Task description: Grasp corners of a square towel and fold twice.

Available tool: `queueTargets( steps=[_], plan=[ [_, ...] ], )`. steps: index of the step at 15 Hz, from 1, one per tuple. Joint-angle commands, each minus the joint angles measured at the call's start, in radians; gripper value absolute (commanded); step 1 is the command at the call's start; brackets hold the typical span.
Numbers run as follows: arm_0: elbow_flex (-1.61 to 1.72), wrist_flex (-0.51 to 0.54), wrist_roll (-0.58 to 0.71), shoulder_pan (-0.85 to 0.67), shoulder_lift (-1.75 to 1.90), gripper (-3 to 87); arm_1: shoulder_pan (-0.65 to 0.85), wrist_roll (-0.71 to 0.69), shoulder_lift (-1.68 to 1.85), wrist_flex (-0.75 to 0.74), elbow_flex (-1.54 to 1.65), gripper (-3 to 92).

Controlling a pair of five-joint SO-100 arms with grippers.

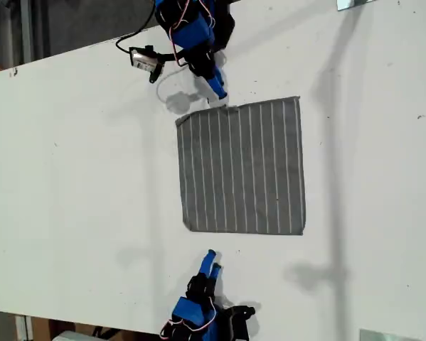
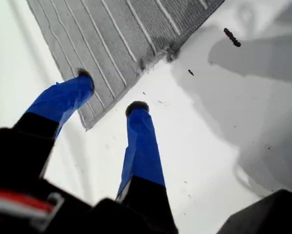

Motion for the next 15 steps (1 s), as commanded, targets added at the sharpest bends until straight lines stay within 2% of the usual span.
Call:
queueTargets(
  steps=[1, 2, 3, 4, 5, 7, 8, 9, 10, 12, 13, 14, 15],
  plan=[
    [0.005, -0.029, -0.014, 0.008, -0.002, 27.2, -0.021, 0.000, -0.002, 0.028, -0.064, 22.5],
    [0.003, -0.094, 0.035, 0.018, -0.002, 27.4, -0.028, -0.021, -0.008, -0.034, -0.057, 22.4],
    [-0.038, -0.132, 0.098, 0.002, -0.002, 26.9, 0.031, -0.091, -0.029, -0.072, -0.095, 22.1],
    [-0.098, -0.069, 0.107, -0.014, -0.003, 27.2, 0.104, -0.133, -0.137, -0.020, -0.209, 22.3],
    [-0.130, -0.028, 0.089, -0.006, -0.003, 27.3, 0.149, -0.166, -0.445, 0.040, -0.393, 23.0],
    [-0.149, 0.052, -0.011, 0.031, -0.006, 26.4, 0.118, -0.192, -1.108, 0.072, -0.732, 24.9],
    [-0.209, 0.084, -0.060, 0.078, -0.023, 25.7, 0.071, -0.179, -1.285, 0.103, -0.851, 25.3],
    [-0.296, 0.077, -0.114, 0.137, -0.107, 25.2, -0.006, -0.132, -1.359, 0.112, -0.910, 25.5],
    [-0.370, 0.018, -0.146, 0.181, -0.279, 25.1, -0.118, -0.040, -1.374, 0.104, -0.902, 25.9],
    [-0.480, -0.137, -0.130, 0.230, -0.698, 26.3, -0.437, 0.295, -1.249, 0.087, -0.819, 26.6],
    [-0.486, -0.218, -0.100, 0.227, -0.778, 26.4, -0.578, 0.436, -1.233, 0.052, -0.822, 26.4],
    [-0.460, -0.279, -0.077, 0.219, -0.785, 26.5, -0.661, 0.497, -1.308, -0.023, -0.851, 26.8],
    [-0.423, -0.321, -0.075, 0.215, -0.775, 26.5, -0.693, 0.485, -1.437, -0.146, -0.896, 26.9]
  ],
)
